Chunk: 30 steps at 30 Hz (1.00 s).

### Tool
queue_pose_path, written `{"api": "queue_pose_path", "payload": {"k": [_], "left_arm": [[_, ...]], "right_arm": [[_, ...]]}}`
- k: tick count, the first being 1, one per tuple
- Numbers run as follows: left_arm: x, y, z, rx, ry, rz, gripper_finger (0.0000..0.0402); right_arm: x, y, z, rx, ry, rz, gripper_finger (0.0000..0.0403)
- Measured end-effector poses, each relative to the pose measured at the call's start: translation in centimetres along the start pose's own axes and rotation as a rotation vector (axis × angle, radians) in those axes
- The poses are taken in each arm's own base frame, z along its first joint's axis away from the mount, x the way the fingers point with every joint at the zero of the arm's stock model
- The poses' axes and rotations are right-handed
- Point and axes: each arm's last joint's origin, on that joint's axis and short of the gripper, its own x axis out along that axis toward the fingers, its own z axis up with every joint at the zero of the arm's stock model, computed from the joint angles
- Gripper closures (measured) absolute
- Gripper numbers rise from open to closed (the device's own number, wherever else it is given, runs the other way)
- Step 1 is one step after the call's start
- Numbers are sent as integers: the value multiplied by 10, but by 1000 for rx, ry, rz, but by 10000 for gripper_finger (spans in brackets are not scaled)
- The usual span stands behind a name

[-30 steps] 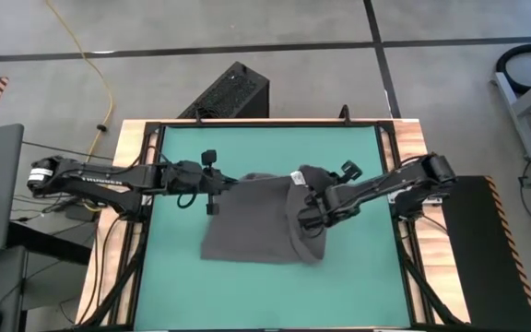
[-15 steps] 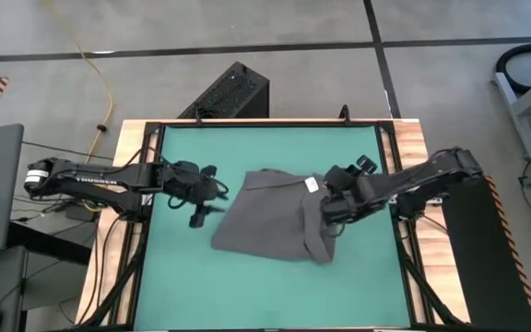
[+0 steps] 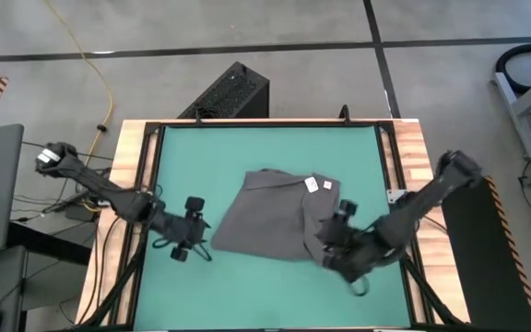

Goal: Roll towel
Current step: Roll the gray towel

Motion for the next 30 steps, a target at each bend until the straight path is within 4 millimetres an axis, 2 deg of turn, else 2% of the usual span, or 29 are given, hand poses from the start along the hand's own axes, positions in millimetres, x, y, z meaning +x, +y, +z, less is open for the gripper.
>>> {"api": "queue_pose_path", "payload": {"k": [3, 5, 8, 13, 16, 24, 30], "left_arm": [[5, -14, 2, 13, -20, 10, 221], [9, -22, 2, 20, -20, 15, 221], [13, -29, 5, 9, -54, 32, 221], [18, -30, 12, 26, -115, 55, 221], [24, -29, 14, 48, -121, 52, 221], [48, -24, -4, 9, -149, 35, 221], [51, -24, -11, 8, -170, 38, 221]], "right_arm": [[29, 25, -13, 39, 75, -49, 208], [38, 32, -25, 47, 127, -113, 209], [36, 38, -38, 152, 144, -171, 208], [11, 49, -50, 343, 35, -135, 190], [4, 54, -57, 380, 58, -108, 175], [27, 67, -74, 300, 143, -198, 165], [43, 65, -75, 329, 180, -271, 165]]}}
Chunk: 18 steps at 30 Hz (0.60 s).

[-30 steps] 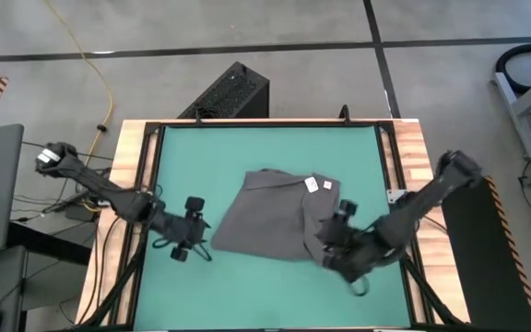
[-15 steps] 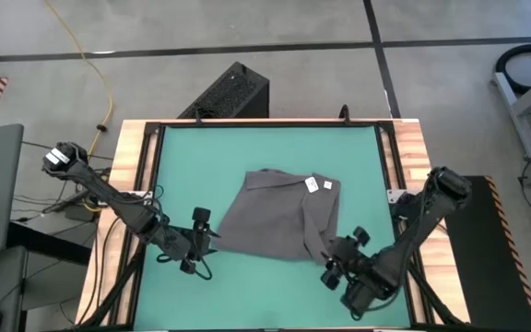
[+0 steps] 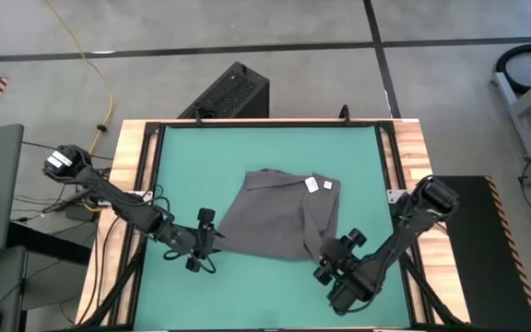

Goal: Roll towel
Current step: Roll the gray towel

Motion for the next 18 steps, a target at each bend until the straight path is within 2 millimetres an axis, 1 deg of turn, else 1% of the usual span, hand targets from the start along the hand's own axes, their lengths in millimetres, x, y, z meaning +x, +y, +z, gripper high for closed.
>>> {"api": "queue_pose_path", "payload": {"k": [4, 9, 13, 15, 18], "left_arm": [[0, 0, 1, 23, -9, -8, 221], [3, 7, 2, 42, -7, -24, 221], [6, 15, 2, 53, 0, -29, 221], [7, 19, 2, 56, 3, -40, 221], [16, 23, 1, 52, -5, -83, 221]], "right_arm": [[7, 0, 0, 29, 17, 8, 165], [24, 4, -12, 107, 59, 70, 164], [30, 5, -18, 130, 60, 98, 169], [30, 5, -18, 128, 59, 98, 187], [30, 5, -18, 103, 59, 96, 241]]}}
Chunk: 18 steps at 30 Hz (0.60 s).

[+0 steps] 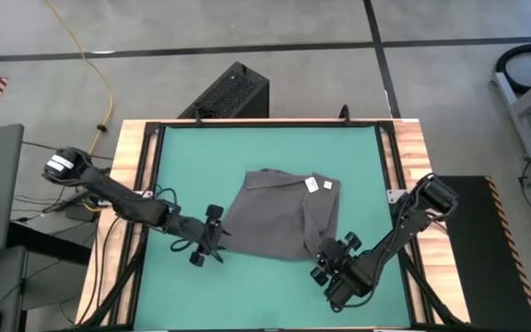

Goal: Roll towel
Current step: Roll the gray towel

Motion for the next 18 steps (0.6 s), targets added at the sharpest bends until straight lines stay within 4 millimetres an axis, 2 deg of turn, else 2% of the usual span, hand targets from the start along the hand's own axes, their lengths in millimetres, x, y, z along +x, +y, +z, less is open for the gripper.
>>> {"api": "queue_pose_path", "payload": {"k": [6, 7, 13, 18], "left_arm": [[33, 7, -14, 4, 57, 7, 240], [37, 7, -16, -1, 69, 3, 248], [52, 3, -27, -41, 144, -15, 302], [55, 3, -34, -79, 210, -7, 347]], "right_arm": [[1, 0, 0, -23, 46, -2, 376], [1, 0, 0, -24, 45, -1, 386], [-8, -3, 6, 18, 44, -62, 394], [-34, -11, 17, 83, 45, -199, 397]]}}
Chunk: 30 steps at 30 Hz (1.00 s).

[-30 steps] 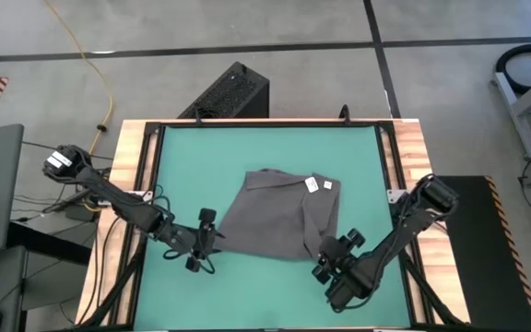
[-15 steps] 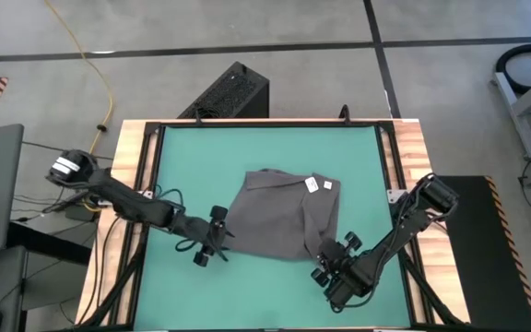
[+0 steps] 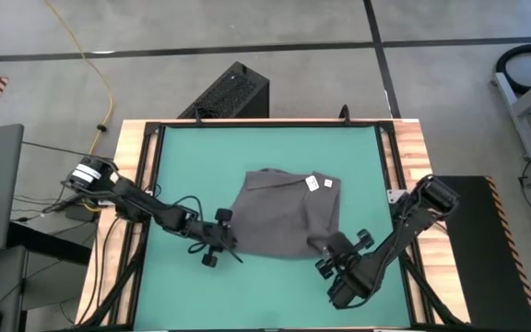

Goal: Roll towel
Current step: Roll the gray towel

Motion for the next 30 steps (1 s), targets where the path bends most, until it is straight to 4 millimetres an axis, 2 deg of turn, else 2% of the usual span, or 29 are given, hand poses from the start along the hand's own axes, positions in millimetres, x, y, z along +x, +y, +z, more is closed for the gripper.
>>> {"api": "queue_pose_path", "payload": {"k": [5, 9, 14, 17, 19, 22, 25, 27, 30], "left_arm": [[-1, 2, -6, -53, 71, 19, 384], [-1, 2, -9, -102, 96, 22, 399], [-1, 2, -9, -118, 103, 21, 398], [-1, 2, -10, -126, 104, 22, 400], [-3, 1, -8, -135, 90, 16, 400], [-17, -3, -3, -120, 60, -5, 401], [-41, -6, 9, -88, -15, -38, 401], [-61, -7, 18, -70, -84, -49, 400], [-88, -7, 19, -64, -130, -64, 387]], "right_arm": [[-17, -14, 1, 38, 99, -146, 398], [-19, -18, -4, 72, 216, -231, 394], [-17, -21, -14, 49, 314, -263, 368], [-21, -22, -23, -55, 286, -213, 359], [-29, -22, -27, -100, 174, -142, 354], [-45, -21, -29, -164, -18, -1, 349], [-61, -16, -32, -251, -179, 146, 347], [-64, -11, -32, -299, -219, 192, 347], [-62, -4, -29, -361, -210, 215, 346]]}}
